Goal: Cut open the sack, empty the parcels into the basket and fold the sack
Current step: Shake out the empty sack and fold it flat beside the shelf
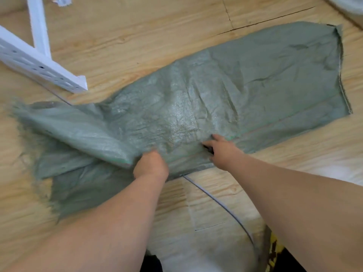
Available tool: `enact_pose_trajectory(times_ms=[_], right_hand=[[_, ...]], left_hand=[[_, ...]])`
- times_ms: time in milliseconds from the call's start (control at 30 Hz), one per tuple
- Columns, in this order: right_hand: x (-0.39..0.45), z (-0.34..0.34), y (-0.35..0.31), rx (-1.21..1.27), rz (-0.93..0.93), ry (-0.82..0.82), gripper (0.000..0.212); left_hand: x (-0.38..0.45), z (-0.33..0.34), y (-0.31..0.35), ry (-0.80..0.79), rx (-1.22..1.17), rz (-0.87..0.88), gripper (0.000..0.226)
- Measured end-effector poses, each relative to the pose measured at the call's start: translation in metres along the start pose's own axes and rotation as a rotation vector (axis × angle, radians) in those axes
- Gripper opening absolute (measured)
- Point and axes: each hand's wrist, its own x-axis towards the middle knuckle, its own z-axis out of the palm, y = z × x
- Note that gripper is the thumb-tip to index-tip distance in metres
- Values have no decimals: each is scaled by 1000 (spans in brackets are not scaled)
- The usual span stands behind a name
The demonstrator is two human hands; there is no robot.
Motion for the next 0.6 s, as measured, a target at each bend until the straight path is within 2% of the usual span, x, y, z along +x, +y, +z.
enact_pose_trajectory(times_ms=[67,133,200,267,300,367,433,467,533,600], right_hand=[[-1,1,1,-42,20,11,67],[-2,-2,5,-61,42,37,71],[-4,-4,15,-53,86,46,75],[-7,-6,31,-10,142,52,76],[-8,-7,41,22,179,53,75],[-10,-10,59,116,263,65,72],[-11,-16,72,201,323,110,70],[-10,-19,78,217,325,135,69],[-9,-25,81,206,334,144,66],[-10,-28,79,206,391,173,60]], left_hand=[[-2,6,-15,-212,-106,-179,54],[-3,8,-19,-376,-161,-186,61],[0,7,-13,-381,-263,-177,72],[11,4,2,-274,-457,-167,86],[17,1,12,-209,-480,-109,86],[26,-10,32,-67,-503,59,74],[31,-26,50,143,-550,256,54],[33,-32,56,252,-590,285,45],[37,-35,60,406,-756,155,33],[37,-37,55,439,-1007,-105,30]])
